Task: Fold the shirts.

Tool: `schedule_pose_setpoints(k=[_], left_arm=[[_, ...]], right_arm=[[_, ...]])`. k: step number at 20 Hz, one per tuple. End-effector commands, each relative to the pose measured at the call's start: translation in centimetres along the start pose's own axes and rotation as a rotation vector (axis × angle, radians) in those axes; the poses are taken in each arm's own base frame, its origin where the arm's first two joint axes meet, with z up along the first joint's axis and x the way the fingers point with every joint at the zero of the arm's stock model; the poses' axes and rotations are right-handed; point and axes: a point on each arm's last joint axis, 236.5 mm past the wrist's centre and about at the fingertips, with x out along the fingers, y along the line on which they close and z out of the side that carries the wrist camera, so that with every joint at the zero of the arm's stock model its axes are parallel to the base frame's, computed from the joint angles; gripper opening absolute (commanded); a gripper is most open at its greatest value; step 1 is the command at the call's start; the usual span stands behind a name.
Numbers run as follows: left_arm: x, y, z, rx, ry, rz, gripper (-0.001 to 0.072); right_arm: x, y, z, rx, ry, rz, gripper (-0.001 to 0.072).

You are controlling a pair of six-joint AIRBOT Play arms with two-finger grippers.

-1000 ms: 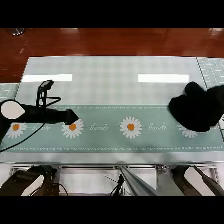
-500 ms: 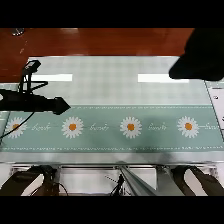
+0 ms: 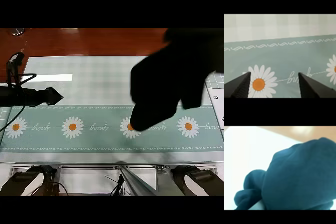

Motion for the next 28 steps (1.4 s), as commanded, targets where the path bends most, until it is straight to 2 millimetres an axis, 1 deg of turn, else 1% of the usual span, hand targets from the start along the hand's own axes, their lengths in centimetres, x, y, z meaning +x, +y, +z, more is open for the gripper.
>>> schedule_pose_setpoints(k=[1,2,4,6,7,8,9,10,11,12,13,14,15,16,17,18,19,20,21,22,23,24,25,27,28], left_arm=[[0.0,0.0,0.0,-0.002,0.002,0.000,0.0702],[0.2,0.0,-0.4,-0.005,0.017,-0.001,0.0702],[0.5,0.2,-0.9,-0.011,0.038,0.000,0.0702],[1.0,0.3,-2.3,-0.020,0.097,-0.004,0.0702],[1.1,0.4,-3.0,-0.031,0.126,-0.006,0.0702],[1.2,0.4,-3.6,-0.037,0.153,-0.008,0.0702],[1.3,0.4,-4.1,-0.038,0.173,-0.009,0.0702],[1.3,0.3,-4.5,-0.039,0.189,-0.011,0.0702],[1.2,0.3,-5.0,-0.040,0.208,-0.013,0.0702],[1.2,0.3,-5.3,-0.041,0.223,-0.015,0.0702],[1.1,0.2,-5.6,-0.041,0.235,-0.016,0.0702],[1.1,0.2,-5.7,-0.042,0.239,-0.016,0.0702],[1.2,0.3,-5.6,-0.043,0.239,-0.016,0.0702],[1.5,0.4,-5.7,-0.047,0.246,-0.015,0.0702],[2.0,0.2,-5.7,-0.063,0.261,-0.031,0.0702],[2.8,-0.5,-5.6,-0.095,0.275,-0.073,0.0702],[3.8,-1.8,-5.3,-0.136,0.285,-0.144,0.0702],[5.1,-3.3,-4.6,-0.171,0.290,-0.233,0.0702],[6.3,-4.6,-3.9,-0.203,0.286,-0.313,0.0702],[7.6,-5.8,-3.1,-0.227,0.281,-0.393,0.0702],[8.8,-6.6,-2.8,-0.239,0.284,-0.444,0.0702],[10.2,-7.1,-3.1,-0.235,0.299,-0.476,0.0702],[11.6,-7.2,-3.8,-0.236,0.331,-0.479,0.0702],[14.1,-7.8,-5.6,-0.239,0.394,-0.477,0.0702],[14.9,-8.6,-6.0,-0.225,0.403,-0.506,0.0702]], right_arm=[[10.3,4.1,-8.5,0.016,0.283,0.142,0.0030],[13.6,5.0,-10.9,0.026,0.345,0.153,0.0030],[19.5,7.0,-15.4,0.039,0.460,0.182,0.0030],[24.3,8.8,-19.2,0.076,0.554,0.202,0.0031],[25.9,9.7,-20.6,0.110,0.586,0.219,0.0038],[27.1,10.8,-21.7,0.167,0.614,0.251,0.0300],[27.4,12.0,-22.0,0.196,0.627,0.308,0.0634],[27.1,12.1,-21.5,0.191,0.621,0.339,0.0629],[26.4,10.9,-20.4,0.190,0.617,0.331,0.0629],[25.1,8.7,-18.6,0.193,0.599,0.307,0.0628],[23.5,5.9,-16.4,0.201,0.560,0.266,0.0628],[21.3,2.0,-14.2,0.226,0.498,0.200,0.0628],[18.8,-2.3,-12.6,0.255,0.438,0.113,0.0627],[15.7,-6.8,-11.9,0.301,0.393,0.005,0.0627],[13.0,-10.5,-12.1,0.358,0.352,-0.087,0.0627],[10.4,-13.6,-13.3,0.431,0.316,-0.167,0.0626],[8.7,-15.7,-15.2,0.509,0.293,-0.222,0.0620],[7.5,-16.9,-17.8,0.596,0.281,-0.256,0.0619],[7.0,-17.0,-20.7,0.669,0.284,-0.265,0.0619],[7.0,-16.5,-23.3,0.707,0.298,-0.257,0.0619],[7.3,-15.6,-25.7,0.742,0.315,-0.242,0.0619],[7.7,-14.4,-28.0,0.772,0.339,-0.222,0.0620],[8.3,-13.2,-30.0,0.801,0.364,-0.200,0.0619],[9.6,-10.4,-32.3,0.864,0.389,-0.121,0.0619],[10.3,-9.2,-33.1,0.890,0.401,-0.077,0.0619]])
